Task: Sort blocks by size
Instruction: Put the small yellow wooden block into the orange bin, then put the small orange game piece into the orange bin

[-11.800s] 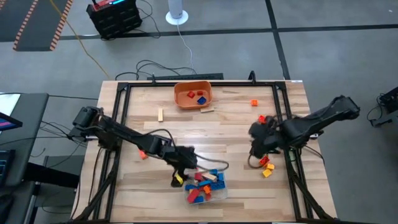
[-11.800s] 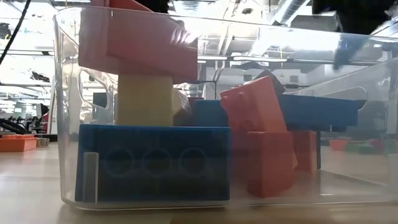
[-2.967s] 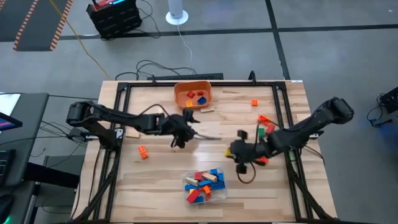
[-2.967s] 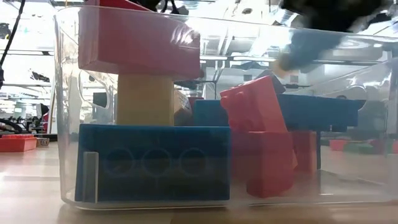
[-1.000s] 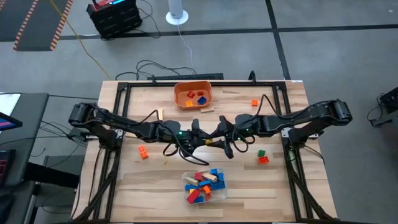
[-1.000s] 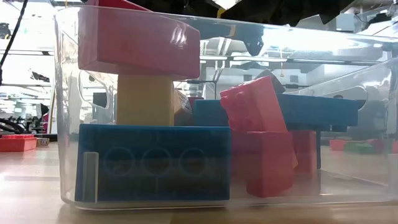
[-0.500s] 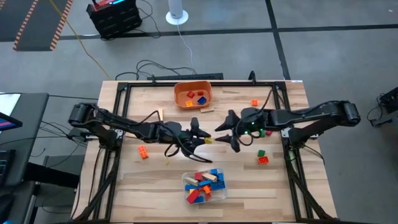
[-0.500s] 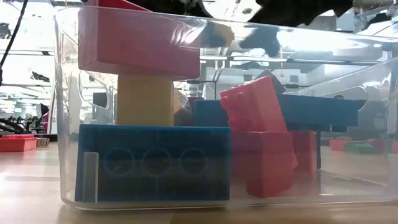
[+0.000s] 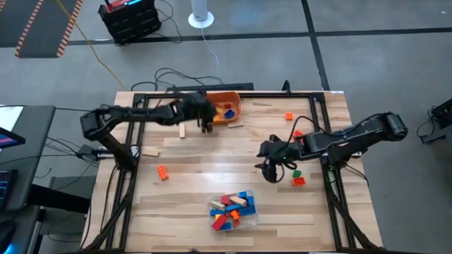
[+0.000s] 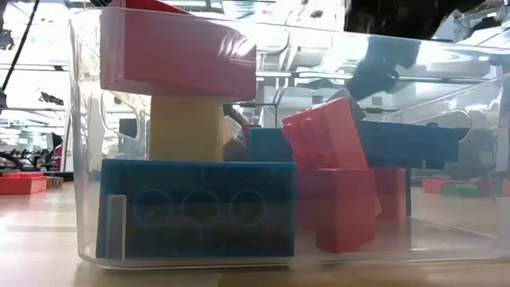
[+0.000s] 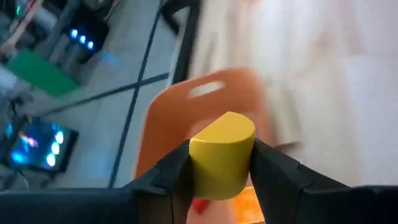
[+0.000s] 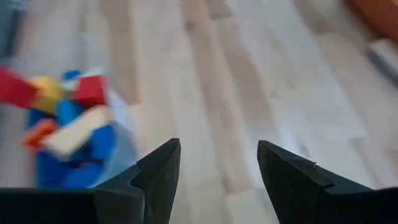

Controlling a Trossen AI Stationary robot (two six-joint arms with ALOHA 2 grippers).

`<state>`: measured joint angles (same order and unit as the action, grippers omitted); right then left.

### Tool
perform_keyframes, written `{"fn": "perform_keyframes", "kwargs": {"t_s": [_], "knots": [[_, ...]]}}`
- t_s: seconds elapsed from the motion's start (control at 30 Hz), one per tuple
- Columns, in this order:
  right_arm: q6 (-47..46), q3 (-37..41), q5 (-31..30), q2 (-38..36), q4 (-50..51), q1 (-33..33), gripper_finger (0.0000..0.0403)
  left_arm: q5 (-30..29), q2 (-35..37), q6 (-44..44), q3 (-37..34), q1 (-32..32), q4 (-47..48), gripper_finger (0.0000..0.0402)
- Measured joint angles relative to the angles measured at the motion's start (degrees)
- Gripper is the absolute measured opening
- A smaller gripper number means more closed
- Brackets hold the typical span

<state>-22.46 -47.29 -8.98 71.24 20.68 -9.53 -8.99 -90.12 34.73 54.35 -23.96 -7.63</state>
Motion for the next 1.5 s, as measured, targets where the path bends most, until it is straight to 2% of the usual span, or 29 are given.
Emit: {"fn": "perform_keyframes", "kwargs": {"t_s": [0.1,0.23,0.33,0.5,0.6,0.7,0.93,1.07,1.17,1.33,1.5], "knots": [[0.0,0.0,-2.9,0.1,3.4,0.0,0.0244,4.1,-2.1,-3.9,0.1,-6.5,-0.9,0.0139],[-0.2,0.0,-3.0,-1.0,6.5,1.2,0.0244,4.8,-6.5,-9.3,2.1,-10.4,1.3,0.0143],[-1.6,0.0,-2.9,-2.9,13.1,1.5,0.0244,7.6,-8.2,-10.2,3.7,-10.4,4.6,0.016],[-5.2,0.0,-3.8,-5.5,23.9,3.4,0.0244,7.3,-8.1,-10.0,5.8,-9.0,6.9,0.021],[-8.7,0.0,-8.4,-5.4,27.5,8.2,0.0244,4.5,-7.9,-10.0,7.8,-7.9,6.9,0.0235],[-8.9,0.0,-9.3,-3.5,28.9,16.5,0.0244,2.6,-7.3,-11.1,9.4,-6.8,7.2,0.0248],[-4.2,0.0,-11.1,4.5,26.4,39.4,0.0244,2.2,-7.4,-11.8,10.1,-3.4,8.0,0.0242],[-0.4,0.0,-11.0,8.6,24.8,48.3,0.0244,0.7,-7.1,-11.4,10.1,-1.9,9.7,0.0239],[-0.1,0.0,-10.1,11.1,22.5,51.4,0.0244,0.1,-6.6,-10.6,10.1,-1.3,9.9,0.0238],[0.4,0.0,-4.6,15.6,16.6,53.0,0.0244,0.0,-6.2,-10.6,10.1,-1.1,10.4,0.0238],[0.5,-0.1,-5.8,18.8,13.1,53.6,0.0244,0.0,-6.2,-10.3,10.1,-1.1,12.4,0.0238]]}}
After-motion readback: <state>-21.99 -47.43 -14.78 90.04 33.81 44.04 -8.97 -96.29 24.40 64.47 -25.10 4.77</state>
